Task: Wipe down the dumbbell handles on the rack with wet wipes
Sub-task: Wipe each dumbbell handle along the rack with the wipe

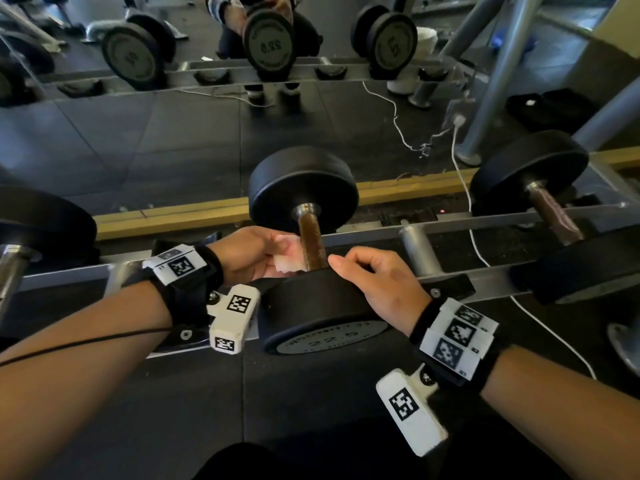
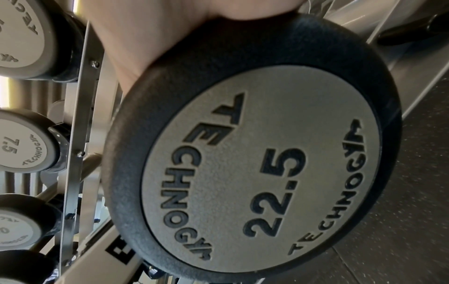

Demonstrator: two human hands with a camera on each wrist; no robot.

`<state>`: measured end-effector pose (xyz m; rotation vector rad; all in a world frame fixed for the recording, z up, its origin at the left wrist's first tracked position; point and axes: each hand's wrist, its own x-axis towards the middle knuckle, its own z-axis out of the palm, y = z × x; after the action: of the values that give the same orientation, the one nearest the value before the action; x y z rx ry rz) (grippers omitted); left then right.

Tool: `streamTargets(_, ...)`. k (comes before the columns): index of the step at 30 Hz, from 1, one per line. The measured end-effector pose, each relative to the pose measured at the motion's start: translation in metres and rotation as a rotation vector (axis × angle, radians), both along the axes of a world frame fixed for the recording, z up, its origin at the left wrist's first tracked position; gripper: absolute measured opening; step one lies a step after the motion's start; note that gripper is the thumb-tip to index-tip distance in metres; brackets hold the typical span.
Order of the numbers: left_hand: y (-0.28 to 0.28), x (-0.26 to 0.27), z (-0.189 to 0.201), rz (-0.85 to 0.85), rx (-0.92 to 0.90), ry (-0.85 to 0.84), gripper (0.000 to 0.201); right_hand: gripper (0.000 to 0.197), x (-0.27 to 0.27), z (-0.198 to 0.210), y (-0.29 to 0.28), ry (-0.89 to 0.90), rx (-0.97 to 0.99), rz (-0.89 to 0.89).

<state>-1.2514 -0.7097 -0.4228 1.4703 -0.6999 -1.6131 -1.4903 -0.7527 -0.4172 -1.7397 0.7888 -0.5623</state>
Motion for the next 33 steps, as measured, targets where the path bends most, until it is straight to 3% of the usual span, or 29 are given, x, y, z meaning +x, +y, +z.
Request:
streamTargets(4,0.007,0.009,0.007,-0.112,0.083,0.01,0.034,0.045,-0.001,-0.003,-0.003,0.012,0.031,0.014)
streamTargets(9,0.013,-0.001,0.019,-0.103,0.148,-0.064,0.032,0.041,-0.001,0.0,-0.002,0.075,0.042,0.017)
streamTargets(14,0.016,-0.021,0.056,-0.113,0.225,-0.134,0.035,0.034,-0.003,0.024,0.0,0.304,0.05,0.077)
streamTargets(18,0.027,-0.018,0.109,-0.11,0.279,-0.254,0.03,0.027,-0.001,0.06,0.0,0.54,0.04,0.189)
streamTargets(20,0.032,-0.019,0.146,-0.109,0.281,-0.306,0.025,0.038,-0.002,0.087,0.0,0.661,0.078,0.287)
streamTargets(22,0.032,-0.018,0.185,-0.017,0.247,-0.402,0.028,0.056,-0.003,0.126,-0.004,0.66,0.199,0.296)
streamTargets(24,0.032,-0.02,0.232,0.072,0.197,-0.295,0.012,0.061,-0.003,0.175,-0.01,0.564,0.316,0.246)
streamTargets(27,0.03,-0.028,0.304,0.169,0.079,-0.185,0.026,0.059,-0.003,0.259,-0.022,0.388,0.448,0.18)
streamTargets(33,0.0,-0.065,0.446,0.237,-0.075,-0.07,0.01,0.064,-0.013,0.408,-0.046,0.201,0.51,0.102)
